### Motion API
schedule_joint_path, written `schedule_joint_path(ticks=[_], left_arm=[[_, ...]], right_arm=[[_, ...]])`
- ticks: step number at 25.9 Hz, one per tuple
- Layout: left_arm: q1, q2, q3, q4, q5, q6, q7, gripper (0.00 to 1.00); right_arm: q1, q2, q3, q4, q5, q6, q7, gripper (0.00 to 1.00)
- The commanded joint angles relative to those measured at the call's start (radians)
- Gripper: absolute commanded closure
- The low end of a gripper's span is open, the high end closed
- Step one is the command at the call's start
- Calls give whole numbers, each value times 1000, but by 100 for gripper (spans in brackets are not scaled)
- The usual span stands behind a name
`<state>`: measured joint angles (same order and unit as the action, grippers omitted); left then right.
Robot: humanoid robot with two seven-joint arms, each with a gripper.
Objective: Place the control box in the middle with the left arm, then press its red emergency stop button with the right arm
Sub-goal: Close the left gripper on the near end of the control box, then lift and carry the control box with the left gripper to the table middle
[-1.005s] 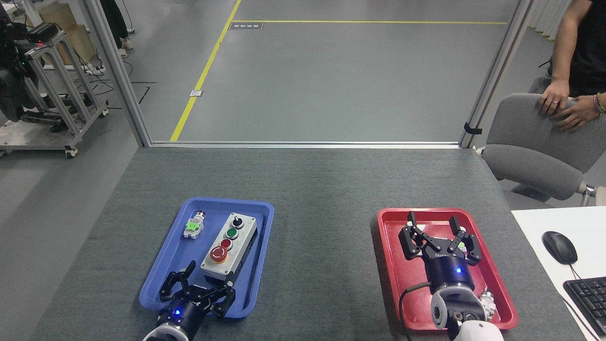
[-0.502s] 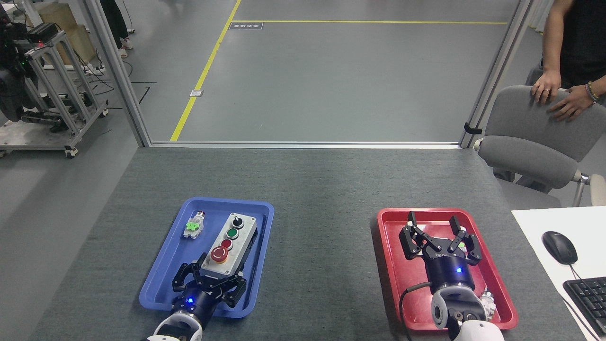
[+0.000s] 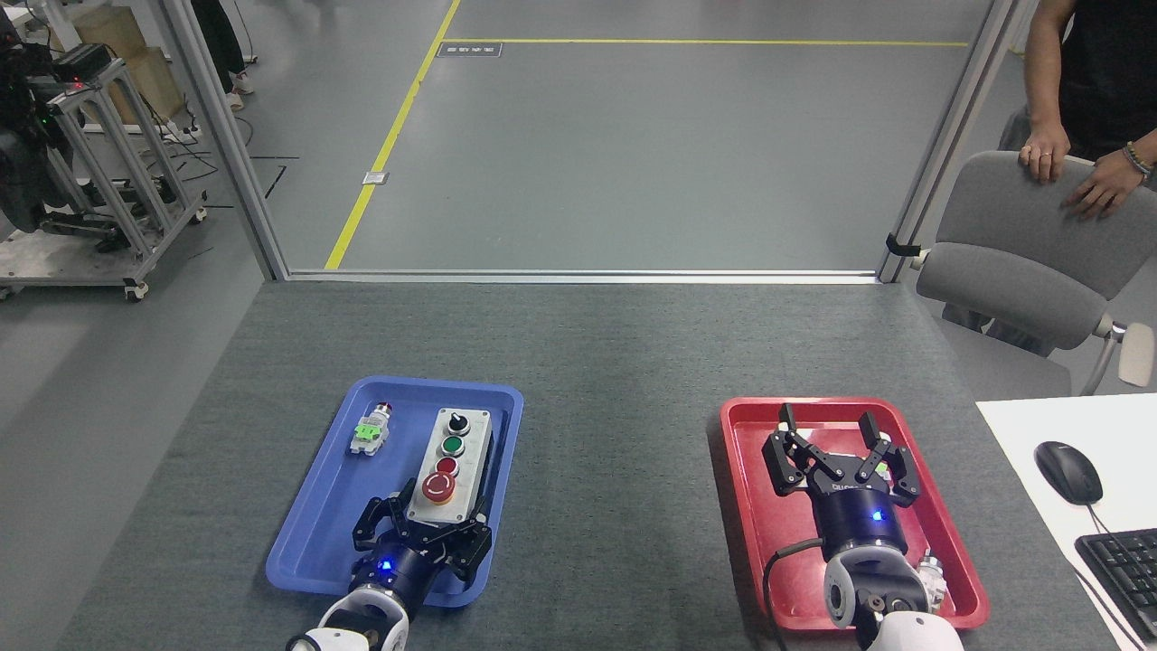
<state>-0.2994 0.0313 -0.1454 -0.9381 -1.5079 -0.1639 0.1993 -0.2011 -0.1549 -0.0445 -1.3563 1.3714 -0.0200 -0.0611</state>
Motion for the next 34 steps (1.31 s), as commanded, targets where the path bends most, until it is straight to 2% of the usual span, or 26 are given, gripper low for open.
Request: schedule_joint_path(ticks=[1, 9, 11, 13, 15, 17, 19, 25, 34], left_arm=[[-17, -2, -2, 28, 0, 1, 0, 1], [-67, -11, -2, 114, 0, 61, 0, 2], [-73, -10, -2, 120, -1, 63, 0, 7], [-76, -7, -2, 119, -2, 63, 0, 21], [-76, -2, -3, 119, -3, 61, 0, 39], [-76, 2, -3, 116, -5, 55, -1, 67], [-72, 5, -3, 108, -2, 47, -1, 100], [-75, 7, -2, 88, 9, 38, -1, 100], [-69, -8, 4, -143, 28, 50, -29, 100]], right_arm=[[0, 0, 0, -1, 0, 0, 0, 0], [-1, 0, 0, -1, 0, 0, 0, 0], [-1, 0, 0, -1, 0, 0, 0, 0], [-1, 0, 0, -1, 0, 0, 0, 0], [-1, 0, 0, 0, 0, 0, 0, 0], [-1, 0, 0, -1, 0, 0, 0, 0], [-1, 0, 0, 0, 0, 0, 0, 0], [-1, 1, 0, -1, 0, 0, 0, 0], [-1, 1, 0, -1, 0, 0, 0, 0]])
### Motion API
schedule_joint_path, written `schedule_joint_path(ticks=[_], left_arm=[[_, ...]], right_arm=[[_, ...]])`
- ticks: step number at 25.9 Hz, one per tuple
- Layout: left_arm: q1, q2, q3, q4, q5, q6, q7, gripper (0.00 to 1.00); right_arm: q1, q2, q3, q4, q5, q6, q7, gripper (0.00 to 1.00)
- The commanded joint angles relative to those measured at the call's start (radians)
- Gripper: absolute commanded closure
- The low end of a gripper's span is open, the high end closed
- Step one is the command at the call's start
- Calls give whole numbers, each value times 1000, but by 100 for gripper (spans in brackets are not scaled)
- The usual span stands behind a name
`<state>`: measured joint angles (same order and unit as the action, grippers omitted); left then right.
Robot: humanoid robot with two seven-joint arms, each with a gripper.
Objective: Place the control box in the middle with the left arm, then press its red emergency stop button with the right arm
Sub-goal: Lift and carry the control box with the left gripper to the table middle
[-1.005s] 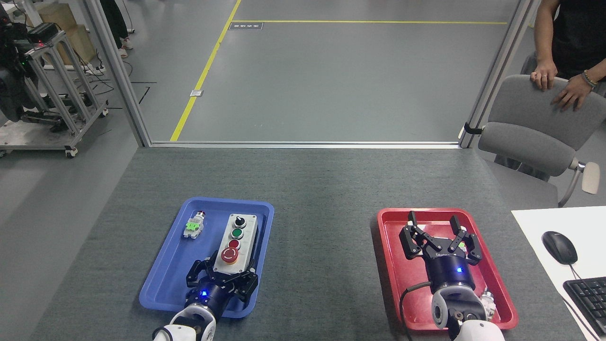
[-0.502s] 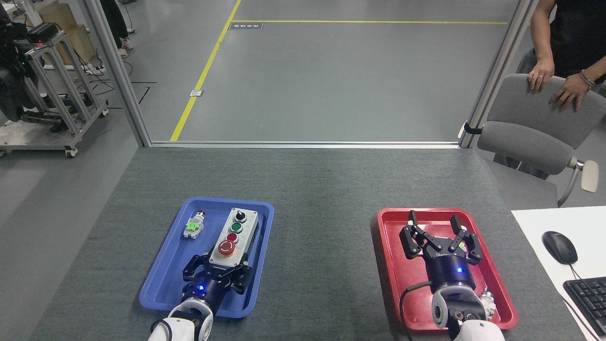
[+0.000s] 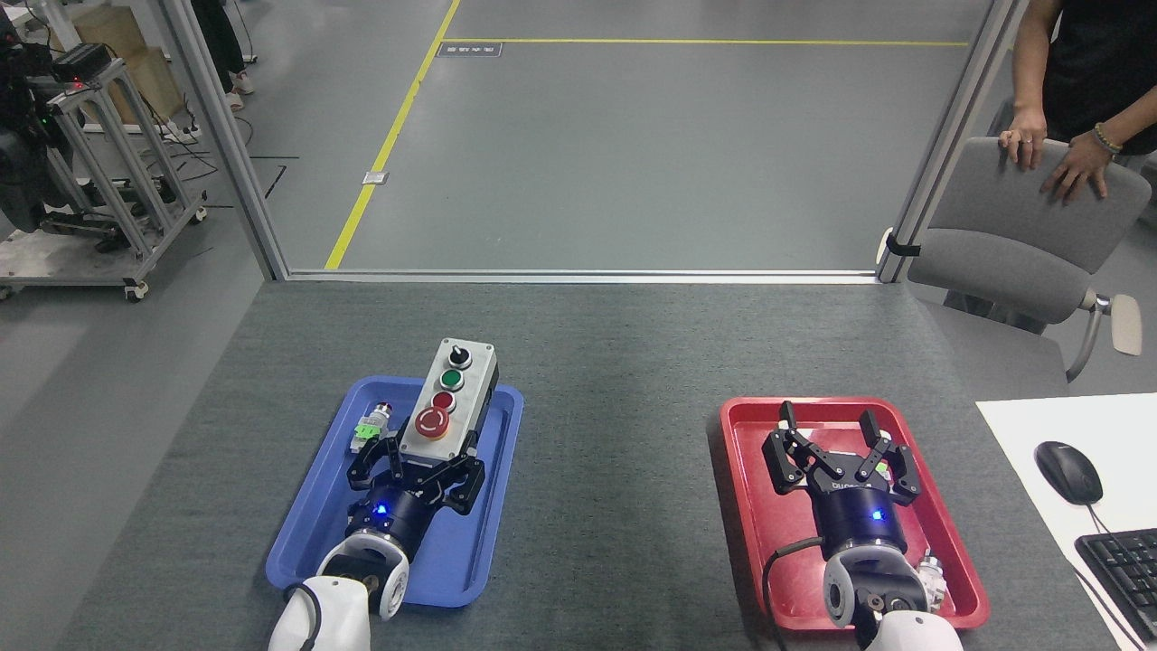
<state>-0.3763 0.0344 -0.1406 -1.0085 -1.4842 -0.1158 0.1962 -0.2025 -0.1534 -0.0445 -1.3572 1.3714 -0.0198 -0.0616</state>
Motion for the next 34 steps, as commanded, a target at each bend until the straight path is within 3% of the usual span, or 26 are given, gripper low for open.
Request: schedule_joint_path(ticks=[1, 4, 7, 12, 15, 31, 32, 34], left_arm=[[10, -21, -8, -90, 4, 4, -46, 100], [8, -125, -25, -85, -11, 7, -95, 100], [7, -174, -76, -70, -11, 50, -138, 100], [-16, -175, -316, 11, 1, 245, -167, 100], [-18, -175, -407, 54, 5, 300, -181, 100], [-18, -175, -616, 64, 7, 327, -219, 100], [-18, -175, -617, 64, 7, 329, -218, 89], [-18, -175, -619, 65, 5, 332, -216, 39]], right_arm=[[0, 2, 0, 0, 0, 0, 0, 0], [-2, 0, -2, 1, 0, 0, 0, 0], [-2, 0, -2, 0, 0, 0, 0, 0], [-2, -3, -2, 1, 0, 0, 0, 0], [-2, -5, -2, 0, 0, 0, 0, 0], [-2, -12, -3, 0, 0, 0, 0, 0], [-2, -12, -3, 0, 0, 0, 0, 0], [-2, -12, -5, -3, 0, 1, -1, 0]])
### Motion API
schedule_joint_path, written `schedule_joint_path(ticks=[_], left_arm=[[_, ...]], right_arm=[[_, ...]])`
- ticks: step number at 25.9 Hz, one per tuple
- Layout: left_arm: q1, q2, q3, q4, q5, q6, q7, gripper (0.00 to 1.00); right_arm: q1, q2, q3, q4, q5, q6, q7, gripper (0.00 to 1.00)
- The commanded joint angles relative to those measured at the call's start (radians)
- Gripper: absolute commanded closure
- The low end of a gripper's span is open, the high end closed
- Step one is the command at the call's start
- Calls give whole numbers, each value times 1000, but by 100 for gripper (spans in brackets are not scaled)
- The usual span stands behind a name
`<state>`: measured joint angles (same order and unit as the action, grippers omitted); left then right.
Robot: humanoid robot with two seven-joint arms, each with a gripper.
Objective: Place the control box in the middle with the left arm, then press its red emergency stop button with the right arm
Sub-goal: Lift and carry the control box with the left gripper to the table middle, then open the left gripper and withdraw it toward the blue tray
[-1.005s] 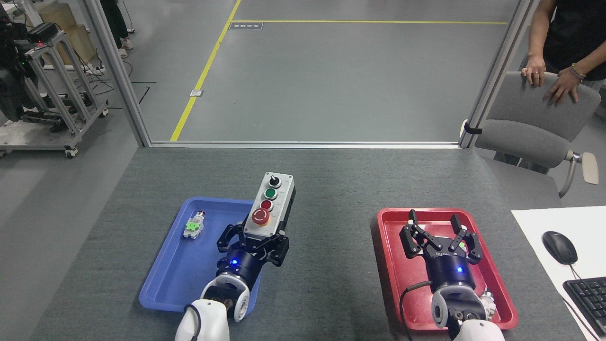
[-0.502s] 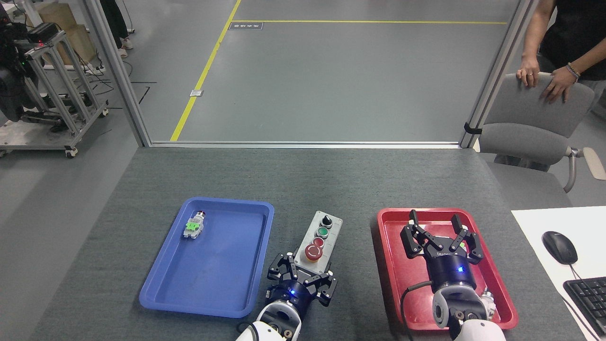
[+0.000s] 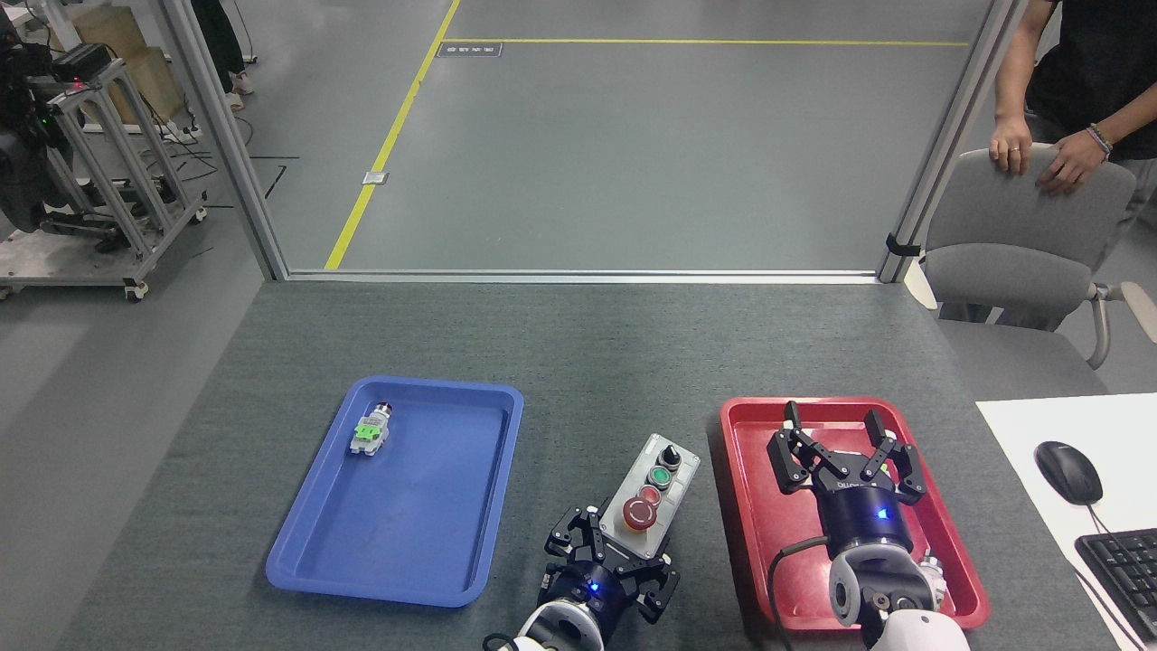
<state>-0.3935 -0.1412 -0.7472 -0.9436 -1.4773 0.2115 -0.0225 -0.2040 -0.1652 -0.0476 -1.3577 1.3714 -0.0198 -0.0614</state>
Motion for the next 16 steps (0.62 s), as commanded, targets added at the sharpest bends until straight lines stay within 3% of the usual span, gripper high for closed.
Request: schedule_joint_path(ticks=[1, 3, 8, 13, 16], left_arm=[[-1, 2, -11, -1, -1, 9, 3, 19], [-1, 2, -8, -3, 0, 19, 3, 3], [42, 28, 2, -109, 2, -3, 3, 2], [222, 252, 120, -495, 55, -118, 4, 1], [312, 333, 241, -652, 147, -196, 6, 1]], right_arm=[[-2, 0, -2, -3, 0, 3, -2, 0], [-8, 1, -2, -3, 2, 9, -2, 0], [-18, 7, -49, 0, 5, 12, 0, 0], [-32, 7, -64, 0, 9, 15, -2, 0], [-32, 7, -66, 2, 8, 15, -2, 0]])
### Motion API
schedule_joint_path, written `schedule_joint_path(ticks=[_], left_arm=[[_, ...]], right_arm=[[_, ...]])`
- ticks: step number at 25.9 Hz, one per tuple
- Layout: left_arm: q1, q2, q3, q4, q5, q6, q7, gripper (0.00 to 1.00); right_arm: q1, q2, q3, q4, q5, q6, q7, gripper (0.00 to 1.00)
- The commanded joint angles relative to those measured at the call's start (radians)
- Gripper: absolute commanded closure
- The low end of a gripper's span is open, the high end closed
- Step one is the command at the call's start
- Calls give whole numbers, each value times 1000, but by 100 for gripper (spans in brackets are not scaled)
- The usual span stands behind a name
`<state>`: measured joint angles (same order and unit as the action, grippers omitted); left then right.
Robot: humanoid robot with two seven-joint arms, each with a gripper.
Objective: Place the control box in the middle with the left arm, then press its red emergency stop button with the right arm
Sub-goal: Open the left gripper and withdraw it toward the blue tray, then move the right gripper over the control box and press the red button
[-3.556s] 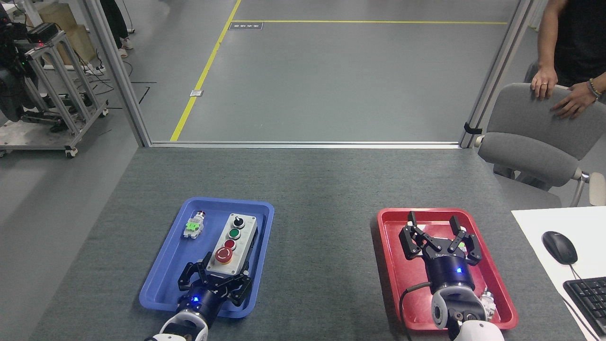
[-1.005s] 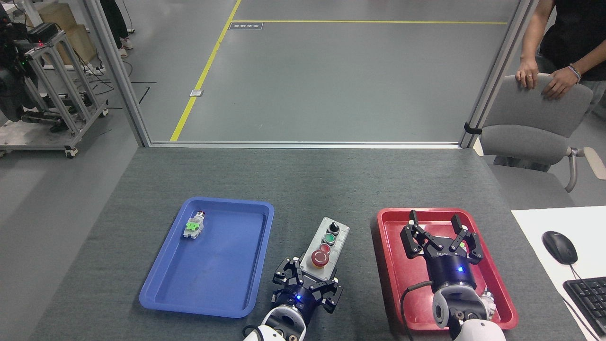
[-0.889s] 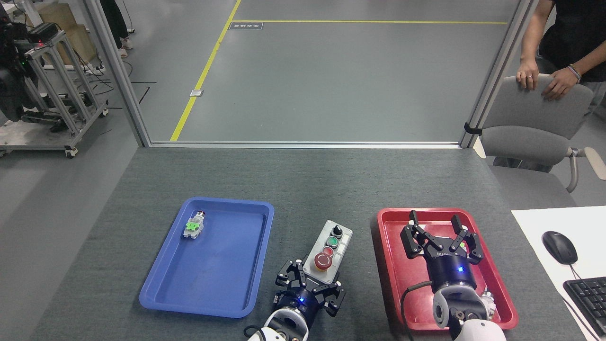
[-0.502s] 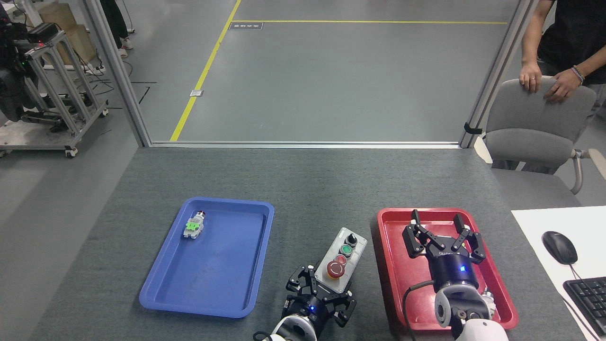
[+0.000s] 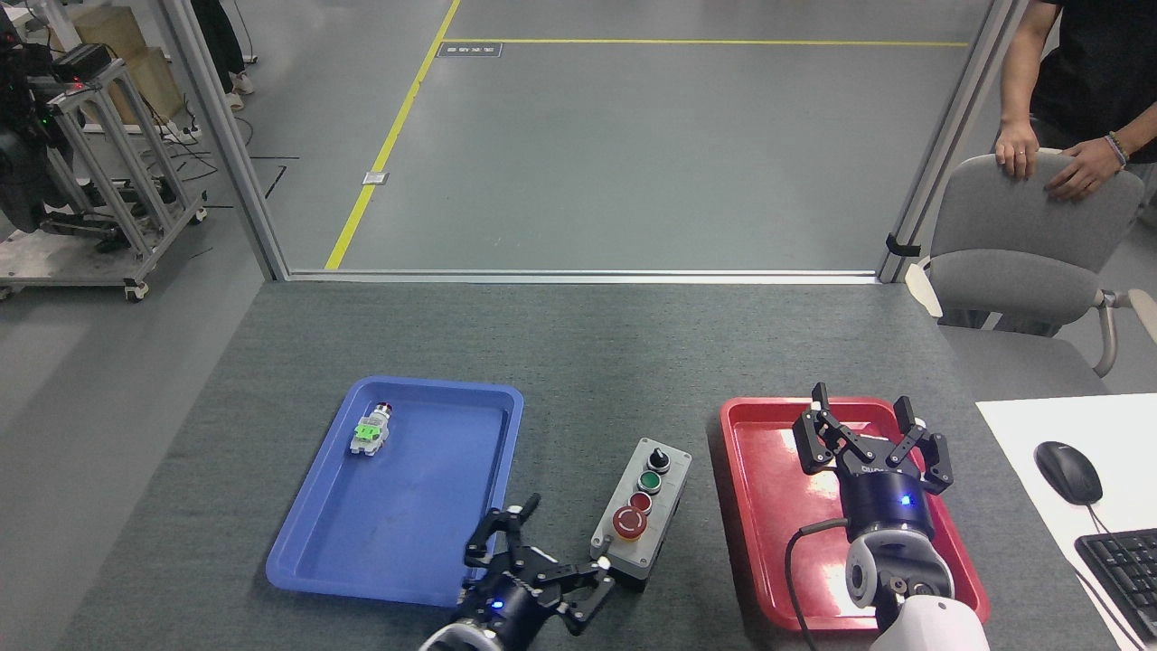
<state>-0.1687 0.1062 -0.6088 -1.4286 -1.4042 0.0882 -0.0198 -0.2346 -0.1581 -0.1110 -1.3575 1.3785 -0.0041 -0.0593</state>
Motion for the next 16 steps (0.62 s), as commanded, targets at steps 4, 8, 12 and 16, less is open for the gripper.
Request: schedule_joint_path(ticks=[4, 8, 12, 16], left_arm=[[101, 89, 290, -178, 163, -130, 14, 1], [58, 64, 425, -90, 214, -137, 14, 1], [3, 61, 485, -16, 260, -128, 15, 1], [-20, 59, 515, 3, 261, -113, 17, 1]], right_arm=[[-6, -11, 7, 3, 20, -20, -10, 10], [-78, -35, 54, 98, 24, -298, -13, 100], [-143, -46, 165, 199, 54, -439, -10, 100], [-147, -21, 352, 238, 163, -307, -10, 100]])
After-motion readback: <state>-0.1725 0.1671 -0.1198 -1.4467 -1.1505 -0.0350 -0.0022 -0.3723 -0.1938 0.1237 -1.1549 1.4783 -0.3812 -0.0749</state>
